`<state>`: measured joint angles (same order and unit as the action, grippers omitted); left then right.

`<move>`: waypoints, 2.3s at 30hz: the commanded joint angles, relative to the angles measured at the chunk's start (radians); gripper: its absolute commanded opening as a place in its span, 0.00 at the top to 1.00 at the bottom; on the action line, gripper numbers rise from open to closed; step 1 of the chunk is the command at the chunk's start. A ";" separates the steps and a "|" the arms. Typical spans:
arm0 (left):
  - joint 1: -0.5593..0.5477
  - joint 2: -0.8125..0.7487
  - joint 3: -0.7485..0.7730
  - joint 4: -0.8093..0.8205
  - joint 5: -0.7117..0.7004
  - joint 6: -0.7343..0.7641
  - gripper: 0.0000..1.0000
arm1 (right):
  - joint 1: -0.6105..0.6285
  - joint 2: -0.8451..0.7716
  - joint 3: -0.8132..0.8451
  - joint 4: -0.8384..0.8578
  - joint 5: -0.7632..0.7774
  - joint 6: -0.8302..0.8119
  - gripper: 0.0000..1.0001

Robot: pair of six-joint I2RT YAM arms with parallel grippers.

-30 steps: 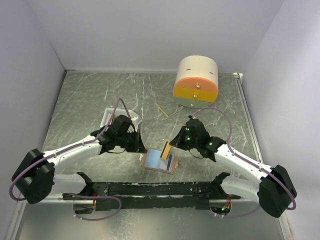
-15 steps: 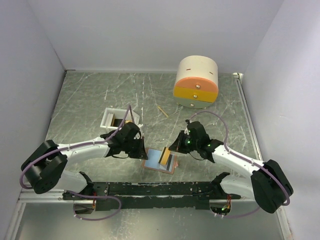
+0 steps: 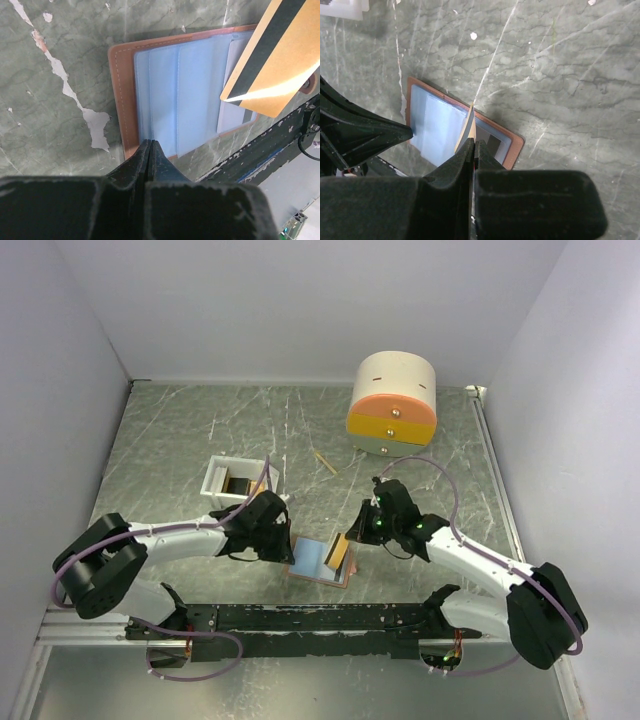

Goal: Put the credit cards into the card holder
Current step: Insert the credit card into the card holder.

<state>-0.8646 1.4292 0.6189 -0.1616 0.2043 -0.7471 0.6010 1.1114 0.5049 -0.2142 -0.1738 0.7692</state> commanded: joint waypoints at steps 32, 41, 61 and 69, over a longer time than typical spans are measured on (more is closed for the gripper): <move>-0.113 0.130 0.096 -0.020 -0.196 0.027 0.84 | -0.009 0.003 0.035 -0.065 0.024 -0.071 1.00; -0.113 0.104 0.089 -0.105 -0.276 0.028 0.85 | -0.009 0.002 0.040 -0.067 0.011 -0.078 1.00; -0.113 0.021 0.102 -0.231 -0.382 -0.049 0.79 | -0.009 0.037 0.004 0.014 -0.046 -0.061 1.00; -0.113 -0.059 0.100 -0.239 -0.375 -0.077 0.69 | -0.009 0.025 -0.021 0.114 -0.128 -0.011 1.00</move>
<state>-0.9779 1.4277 0.7151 -0.3550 -0.1299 -0.8013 0.5991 1.1461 0.5114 -0.1738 -0.2508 0.7280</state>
